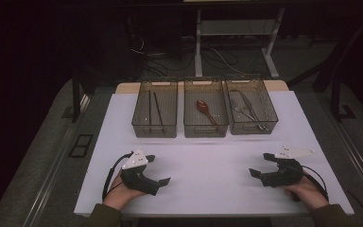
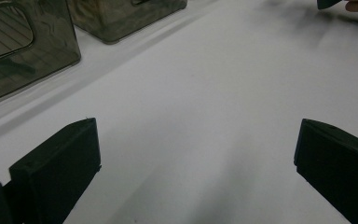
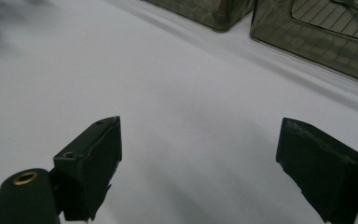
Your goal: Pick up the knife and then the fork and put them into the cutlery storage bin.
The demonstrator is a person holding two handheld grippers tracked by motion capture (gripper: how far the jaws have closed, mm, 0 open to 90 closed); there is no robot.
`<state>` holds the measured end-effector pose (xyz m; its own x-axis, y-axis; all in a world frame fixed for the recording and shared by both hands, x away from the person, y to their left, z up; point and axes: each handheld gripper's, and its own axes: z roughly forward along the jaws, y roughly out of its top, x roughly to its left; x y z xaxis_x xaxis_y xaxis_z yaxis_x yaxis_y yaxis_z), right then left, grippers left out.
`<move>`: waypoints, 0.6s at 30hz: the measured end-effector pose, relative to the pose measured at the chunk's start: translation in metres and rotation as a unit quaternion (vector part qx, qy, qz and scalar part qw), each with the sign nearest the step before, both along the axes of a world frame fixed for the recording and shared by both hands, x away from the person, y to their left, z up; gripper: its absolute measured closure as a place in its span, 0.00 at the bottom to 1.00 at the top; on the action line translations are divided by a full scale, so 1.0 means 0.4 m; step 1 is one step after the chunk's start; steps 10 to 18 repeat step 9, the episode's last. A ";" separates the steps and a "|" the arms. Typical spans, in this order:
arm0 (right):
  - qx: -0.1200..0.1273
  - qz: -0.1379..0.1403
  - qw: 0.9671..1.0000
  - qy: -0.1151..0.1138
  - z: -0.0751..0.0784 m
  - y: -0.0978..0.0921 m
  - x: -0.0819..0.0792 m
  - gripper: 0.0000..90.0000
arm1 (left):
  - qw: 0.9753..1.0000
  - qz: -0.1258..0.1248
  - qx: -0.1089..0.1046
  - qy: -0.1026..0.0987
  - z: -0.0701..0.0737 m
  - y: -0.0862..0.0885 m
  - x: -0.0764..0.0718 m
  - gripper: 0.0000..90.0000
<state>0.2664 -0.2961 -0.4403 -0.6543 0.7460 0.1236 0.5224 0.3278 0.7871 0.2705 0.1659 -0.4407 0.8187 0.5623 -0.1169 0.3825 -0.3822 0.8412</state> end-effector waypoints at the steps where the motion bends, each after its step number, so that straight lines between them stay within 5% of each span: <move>1: 0.000 0.001 1.000 0.001 0.000 0.000 0.000 0.15 | 1.000 0.000 0.000 0.000 0.000 0.000 0.000 0.00; 18: 0.002 0.000 1.000 -0.003 0.003 -0.005 -0.001 0.15 | 1.000 0.000 0.002 0.000 0.000 0.000 0.003 0.00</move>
